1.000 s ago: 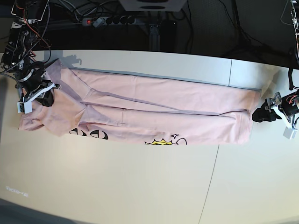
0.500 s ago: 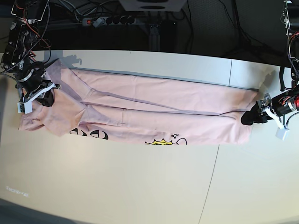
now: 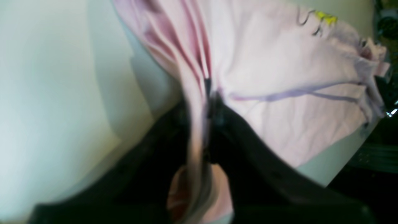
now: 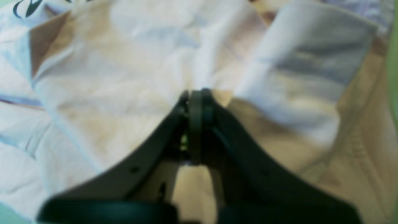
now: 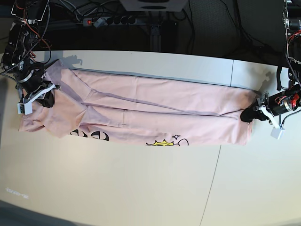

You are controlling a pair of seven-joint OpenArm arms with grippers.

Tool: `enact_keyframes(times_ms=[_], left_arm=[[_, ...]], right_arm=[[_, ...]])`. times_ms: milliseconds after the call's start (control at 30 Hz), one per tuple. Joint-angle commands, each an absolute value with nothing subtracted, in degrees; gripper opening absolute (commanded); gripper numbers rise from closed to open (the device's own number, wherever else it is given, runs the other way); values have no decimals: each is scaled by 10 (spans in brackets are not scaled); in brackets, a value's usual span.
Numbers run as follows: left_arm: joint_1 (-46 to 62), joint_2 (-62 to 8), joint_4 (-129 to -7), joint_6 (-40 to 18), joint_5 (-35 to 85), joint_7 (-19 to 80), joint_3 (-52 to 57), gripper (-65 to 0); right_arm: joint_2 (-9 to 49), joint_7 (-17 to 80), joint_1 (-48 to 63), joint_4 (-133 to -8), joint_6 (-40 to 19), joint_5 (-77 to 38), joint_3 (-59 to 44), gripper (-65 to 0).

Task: Fold the T-shirt properly
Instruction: 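Pull the strip end with the left gripper to straighten it, then lift the strip end with the left gripper and fold it toward the right gripper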

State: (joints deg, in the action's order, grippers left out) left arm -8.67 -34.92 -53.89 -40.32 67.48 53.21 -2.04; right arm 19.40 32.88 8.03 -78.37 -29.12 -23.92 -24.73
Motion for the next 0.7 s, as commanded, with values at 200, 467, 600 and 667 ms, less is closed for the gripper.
enact_keyframes(times_ms=[200,467,600,667], left_arm=[[-94,-359,-542,-400,602,469,-20,-650],[-94,-359,-542,-400,602,469,-20,-650],[-94,-364,-542,-400,601,469,-19,-650],[-94,-368,-542,-400,602,469,-19,-650]], right_arm=[[200,365,83,-783,-332,-235,-246,-650],[200,365,83,-799,-332,-316,-255,-650],[200,365,83,-826,-333,-333,-276,-650],[200,365,83,-841,-333,-338,-285,-650]])
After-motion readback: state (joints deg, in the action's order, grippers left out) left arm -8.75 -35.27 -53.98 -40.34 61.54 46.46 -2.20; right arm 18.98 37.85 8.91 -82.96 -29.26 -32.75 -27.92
